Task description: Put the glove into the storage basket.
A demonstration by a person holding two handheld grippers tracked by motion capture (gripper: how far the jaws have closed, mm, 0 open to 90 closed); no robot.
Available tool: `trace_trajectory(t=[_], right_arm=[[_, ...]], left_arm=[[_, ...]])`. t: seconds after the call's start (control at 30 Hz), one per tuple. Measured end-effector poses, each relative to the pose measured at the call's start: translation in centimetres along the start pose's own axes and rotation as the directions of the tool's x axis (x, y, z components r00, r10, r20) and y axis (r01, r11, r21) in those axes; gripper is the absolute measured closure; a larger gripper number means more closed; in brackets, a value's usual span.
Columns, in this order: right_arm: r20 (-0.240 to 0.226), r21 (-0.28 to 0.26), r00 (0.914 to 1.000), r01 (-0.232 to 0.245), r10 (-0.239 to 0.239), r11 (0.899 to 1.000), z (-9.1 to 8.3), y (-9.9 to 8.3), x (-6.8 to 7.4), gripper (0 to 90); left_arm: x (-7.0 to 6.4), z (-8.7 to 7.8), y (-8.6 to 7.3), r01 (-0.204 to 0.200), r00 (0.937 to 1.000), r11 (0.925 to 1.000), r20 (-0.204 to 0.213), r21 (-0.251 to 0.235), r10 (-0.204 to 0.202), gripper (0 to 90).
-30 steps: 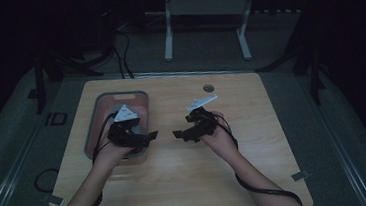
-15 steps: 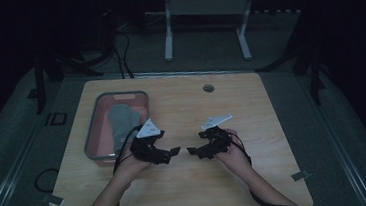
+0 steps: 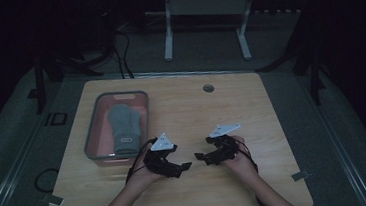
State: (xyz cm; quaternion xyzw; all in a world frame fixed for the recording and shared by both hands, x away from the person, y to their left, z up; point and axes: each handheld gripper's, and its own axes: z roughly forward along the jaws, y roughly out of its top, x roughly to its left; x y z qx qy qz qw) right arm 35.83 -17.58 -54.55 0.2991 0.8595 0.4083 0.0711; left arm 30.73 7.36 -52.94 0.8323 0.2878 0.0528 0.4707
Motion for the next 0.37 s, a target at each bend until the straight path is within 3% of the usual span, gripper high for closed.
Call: trace_trajectory(t=[0.37], right_arm=[[0.017,0.020,0.9993,-0.033,0.032,0.999,-0.7,-1.9,-1.3,16.9]], left_arm=[[-0.3,1.0,-0.9,-0.011,0.9995,0.9996,0.031,0.027,0.011,15.1]])
